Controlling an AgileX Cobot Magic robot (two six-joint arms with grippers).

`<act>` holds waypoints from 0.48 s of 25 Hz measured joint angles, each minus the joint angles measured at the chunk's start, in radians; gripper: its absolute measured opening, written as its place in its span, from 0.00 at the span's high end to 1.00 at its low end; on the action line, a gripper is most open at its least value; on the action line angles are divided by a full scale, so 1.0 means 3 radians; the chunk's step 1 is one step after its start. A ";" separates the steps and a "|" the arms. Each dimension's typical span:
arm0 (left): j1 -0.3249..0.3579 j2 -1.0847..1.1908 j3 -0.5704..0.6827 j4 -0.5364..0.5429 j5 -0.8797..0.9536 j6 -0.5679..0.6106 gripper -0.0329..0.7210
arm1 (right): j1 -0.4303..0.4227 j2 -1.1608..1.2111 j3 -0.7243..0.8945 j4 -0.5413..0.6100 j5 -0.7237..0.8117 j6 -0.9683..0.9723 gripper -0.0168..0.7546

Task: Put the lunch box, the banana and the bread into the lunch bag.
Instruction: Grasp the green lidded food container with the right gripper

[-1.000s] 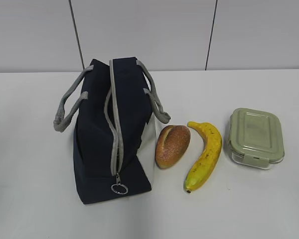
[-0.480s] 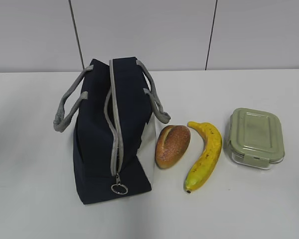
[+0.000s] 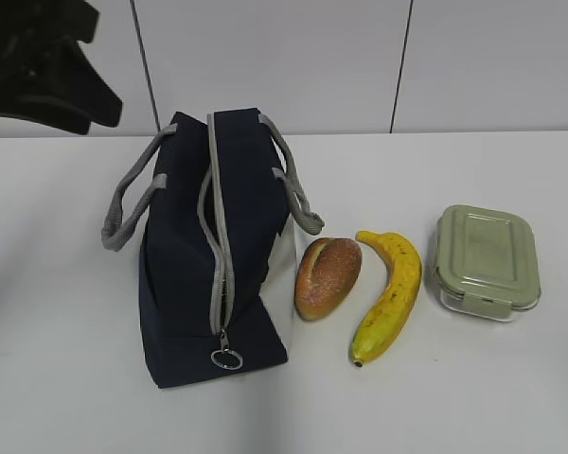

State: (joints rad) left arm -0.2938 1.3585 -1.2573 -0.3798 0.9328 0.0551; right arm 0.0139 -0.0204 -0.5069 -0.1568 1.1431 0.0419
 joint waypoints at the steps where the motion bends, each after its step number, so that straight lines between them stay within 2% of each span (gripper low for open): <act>1: -0.0056 0.0085 -0.0047 -0.0002 0.0000 0.0000 0.61 | 0.0000 0.0000 0.0000 0.0000 0.0000 0.0000 0.23; 5: -0.0149 0.0357 -0.0239 0.0012 0.0005 -0.0090 0.55 | 0.0000 0.0000 0.0000 0.0000 0.0000 0.0000 0.23; 10: -0.0153 0.0714 -0.0529 0.0080 0.0171 -0.0253 0.36 | 0.0000 0.0000 0.0000 0.0000 0.0000 0.0000 0.23; 12: -0.0153 0.0853 -0.0645 0.0089 0.0267 -0.0322 0.32 | 0.0000 0.0000 0.0000 0.0000 0.0000 0.0000 0.23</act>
State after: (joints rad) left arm -0.3397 1.6146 -1.4507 -0.3530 1.0128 -0.0416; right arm 0.0139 -0.0204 -0.5069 -0.1568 1.1431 0.0419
